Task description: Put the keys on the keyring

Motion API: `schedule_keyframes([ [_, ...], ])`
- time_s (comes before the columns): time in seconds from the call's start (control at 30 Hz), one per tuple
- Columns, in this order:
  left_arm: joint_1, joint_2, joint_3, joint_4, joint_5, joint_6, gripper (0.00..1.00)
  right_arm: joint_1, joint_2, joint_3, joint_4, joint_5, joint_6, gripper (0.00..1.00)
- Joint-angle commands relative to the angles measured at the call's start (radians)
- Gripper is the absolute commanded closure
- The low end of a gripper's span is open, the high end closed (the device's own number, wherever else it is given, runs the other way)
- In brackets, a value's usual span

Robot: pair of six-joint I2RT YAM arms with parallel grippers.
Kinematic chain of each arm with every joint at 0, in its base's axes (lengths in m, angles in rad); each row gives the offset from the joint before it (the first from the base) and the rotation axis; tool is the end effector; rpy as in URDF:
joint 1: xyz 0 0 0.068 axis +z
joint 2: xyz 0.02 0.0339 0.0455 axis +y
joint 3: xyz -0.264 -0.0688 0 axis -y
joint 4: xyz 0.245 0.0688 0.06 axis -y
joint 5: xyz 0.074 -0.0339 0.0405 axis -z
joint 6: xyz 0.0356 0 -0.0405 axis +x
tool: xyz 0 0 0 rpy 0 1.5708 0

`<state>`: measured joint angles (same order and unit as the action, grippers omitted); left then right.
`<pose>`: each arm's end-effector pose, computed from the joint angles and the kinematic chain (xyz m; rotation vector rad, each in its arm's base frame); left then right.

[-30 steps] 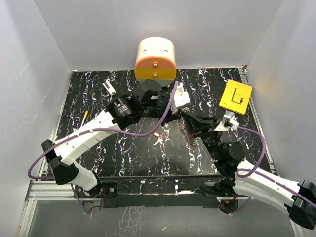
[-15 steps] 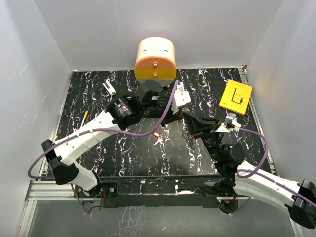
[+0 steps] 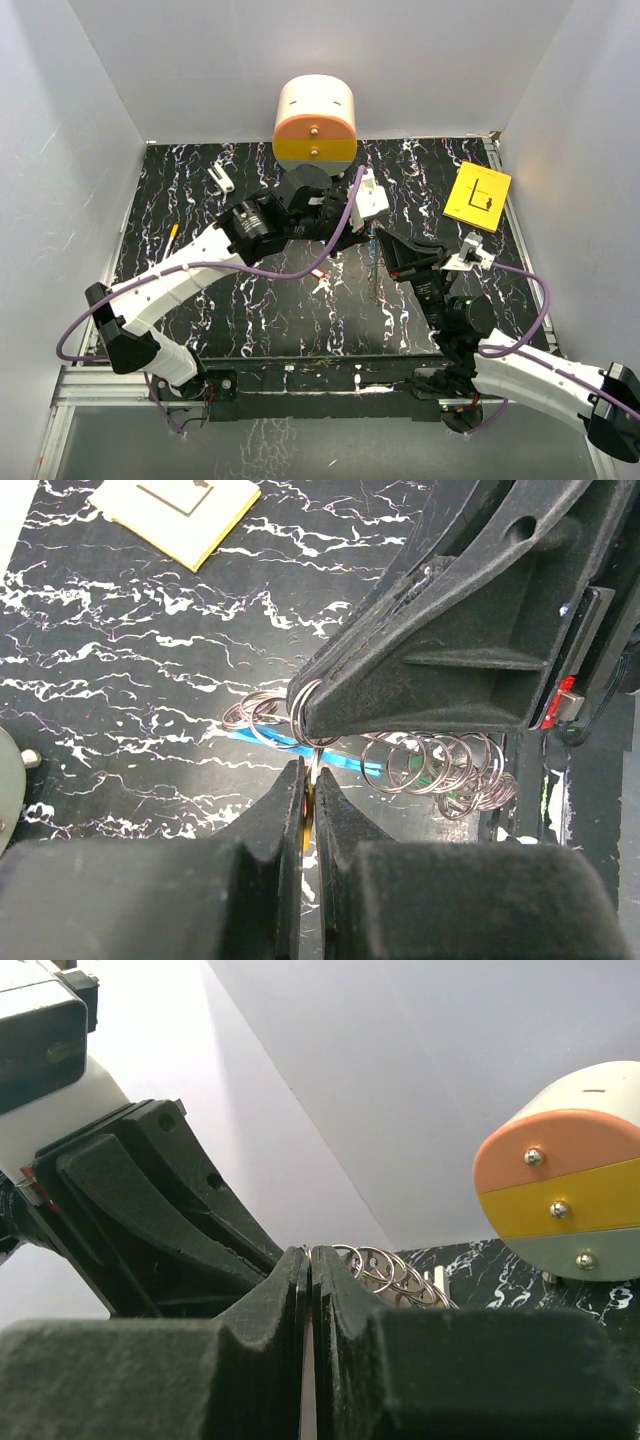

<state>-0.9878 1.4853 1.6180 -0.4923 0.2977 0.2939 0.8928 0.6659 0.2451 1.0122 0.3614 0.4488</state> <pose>0.1749 -0.2841 0.4304 1.3464 1.4618 -0.7441 0.1036 0.1086 0.2911 0.1162 1.0697 1.0414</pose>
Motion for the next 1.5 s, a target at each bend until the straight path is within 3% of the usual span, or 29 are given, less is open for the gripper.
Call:
schedule_keyframes([
  [0.0, -0.004, -0.043, 0.015, 0.003, 0.037, -0.016, 1.0, 0.0, 0.028, 0.002, 0.206, 0.093, 0.021, 0.92],
  [0.67, -0.063, 0.022, 0.047, -0.014, -0.143, 0.021, 1.0, 0.112, 0.159, 0.089, 0.296, 0.28, -0.081, 0.92],
  [1.07, -0.085, 0.032, 0.082, -0.01, -0.134, -0.008, 1.0, 0.186, 0.285, 0.163, 0.427, 0.416, -0.175, 0.92],
  [1.47, -0.105, 0.034, 0.051, -0.006, -0.15, -0.013, 1.0, 0.198, 0.333, 0.2, 0.454, 0.497, -0.18, 0.92],
])
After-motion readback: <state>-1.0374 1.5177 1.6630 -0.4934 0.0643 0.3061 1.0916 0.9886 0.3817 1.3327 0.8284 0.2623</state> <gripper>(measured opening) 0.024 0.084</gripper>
